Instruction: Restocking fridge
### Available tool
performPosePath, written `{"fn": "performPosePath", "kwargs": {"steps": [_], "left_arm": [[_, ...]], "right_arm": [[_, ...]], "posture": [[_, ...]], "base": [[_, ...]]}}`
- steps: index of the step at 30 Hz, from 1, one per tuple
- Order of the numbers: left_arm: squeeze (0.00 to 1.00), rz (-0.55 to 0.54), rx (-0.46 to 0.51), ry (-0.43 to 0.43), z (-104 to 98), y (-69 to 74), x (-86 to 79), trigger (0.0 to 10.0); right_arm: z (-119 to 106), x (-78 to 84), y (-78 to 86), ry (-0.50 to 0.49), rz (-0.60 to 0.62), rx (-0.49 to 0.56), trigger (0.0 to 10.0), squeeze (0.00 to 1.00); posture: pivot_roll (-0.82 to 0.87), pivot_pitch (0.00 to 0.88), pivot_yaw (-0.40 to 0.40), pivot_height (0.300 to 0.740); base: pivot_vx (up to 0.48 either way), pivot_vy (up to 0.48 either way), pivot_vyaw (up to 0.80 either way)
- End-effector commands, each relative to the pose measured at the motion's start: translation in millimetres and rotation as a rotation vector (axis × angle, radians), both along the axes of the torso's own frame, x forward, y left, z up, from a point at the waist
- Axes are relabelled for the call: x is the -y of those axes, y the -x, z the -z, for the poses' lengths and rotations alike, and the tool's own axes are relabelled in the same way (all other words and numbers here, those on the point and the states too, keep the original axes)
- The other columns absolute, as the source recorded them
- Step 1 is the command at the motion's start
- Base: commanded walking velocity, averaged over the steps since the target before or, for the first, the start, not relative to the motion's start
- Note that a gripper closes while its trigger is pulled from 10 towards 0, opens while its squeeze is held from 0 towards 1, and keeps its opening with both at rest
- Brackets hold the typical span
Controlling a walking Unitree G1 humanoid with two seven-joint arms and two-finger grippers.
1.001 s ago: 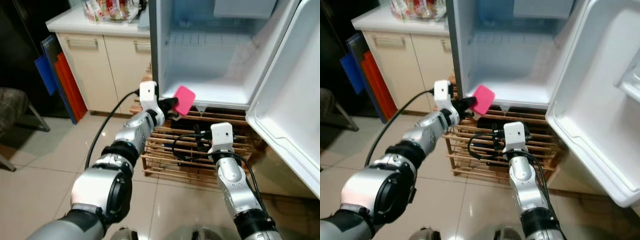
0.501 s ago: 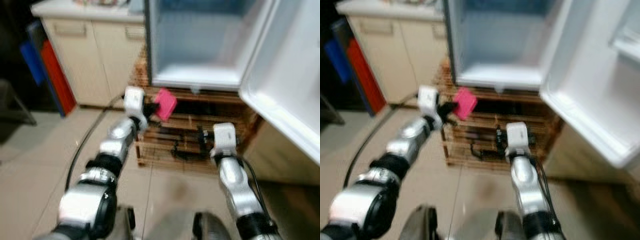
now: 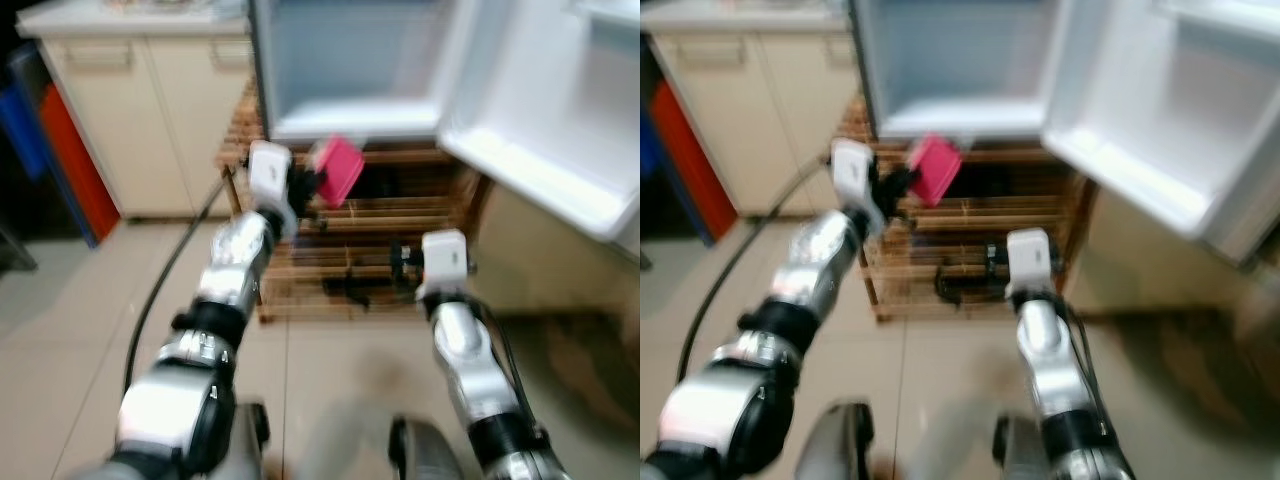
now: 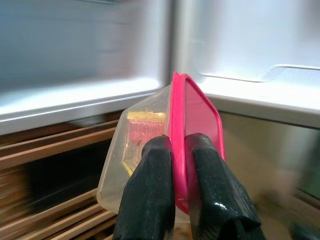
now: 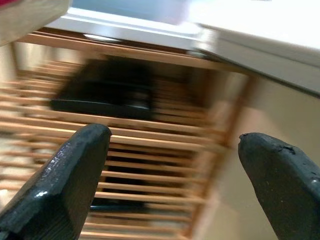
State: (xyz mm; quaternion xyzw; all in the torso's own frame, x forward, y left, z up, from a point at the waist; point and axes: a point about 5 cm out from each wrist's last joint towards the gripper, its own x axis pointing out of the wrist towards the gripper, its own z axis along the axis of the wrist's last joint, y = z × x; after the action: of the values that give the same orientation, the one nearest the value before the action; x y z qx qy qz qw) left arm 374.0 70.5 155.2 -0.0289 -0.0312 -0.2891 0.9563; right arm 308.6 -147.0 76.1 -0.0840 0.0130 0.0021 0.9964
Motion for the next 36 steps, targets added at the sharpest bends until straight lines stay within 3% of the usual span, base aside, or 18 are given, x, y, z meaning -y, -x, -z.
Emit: {"fn": "performPosePath", "kwargs": {"steps": [1, 19, 27, 36], "left_arm": [[0.0, -0.037, 0.061, -0.007, -15.3, -5.9, -12.8, 10.0], [0.0, -0.083, 0.159, 0.031, -46.6, -10.9, -13.9, 10.0], [0.0, -0.02, 0.186, 0.004, -61.9, -13.4, 10.3, 10.0], [0.0, 0.06, 0.147, -0.033, -54.7, -9.3, 39.3, 10.0]], "right_arm": [[-11.4, -14.8, -6.0, 0.013, -0.053, 0.057, 10.0, 0.12], [-12.7, -19.7, -5.6, -0.015, -0.083, 0.07, 10.0, 0.12], [-16.3, -24.4, -4.6, -0.021, -0.126, 0.092, 10.0, 0.15], [-16.2, -24.8, -3.4, -0.017, -0.123, 0.094, 10.0, 0.15]], "posture": [[-0.09, 0.0, 0.017, 0.611], [-0.09, 0.0, 0.023, 0.611], [-0.09, 0.0, 0.026, 0.611], [-0.1, 0.0, 0.039, 0.611]], "base": [[0.39, 0.277, 0.0], [0.394, 0.275, 0.0], [0.426, 0.104, 0.08], [0.476, 0.0, 0.57]]}}
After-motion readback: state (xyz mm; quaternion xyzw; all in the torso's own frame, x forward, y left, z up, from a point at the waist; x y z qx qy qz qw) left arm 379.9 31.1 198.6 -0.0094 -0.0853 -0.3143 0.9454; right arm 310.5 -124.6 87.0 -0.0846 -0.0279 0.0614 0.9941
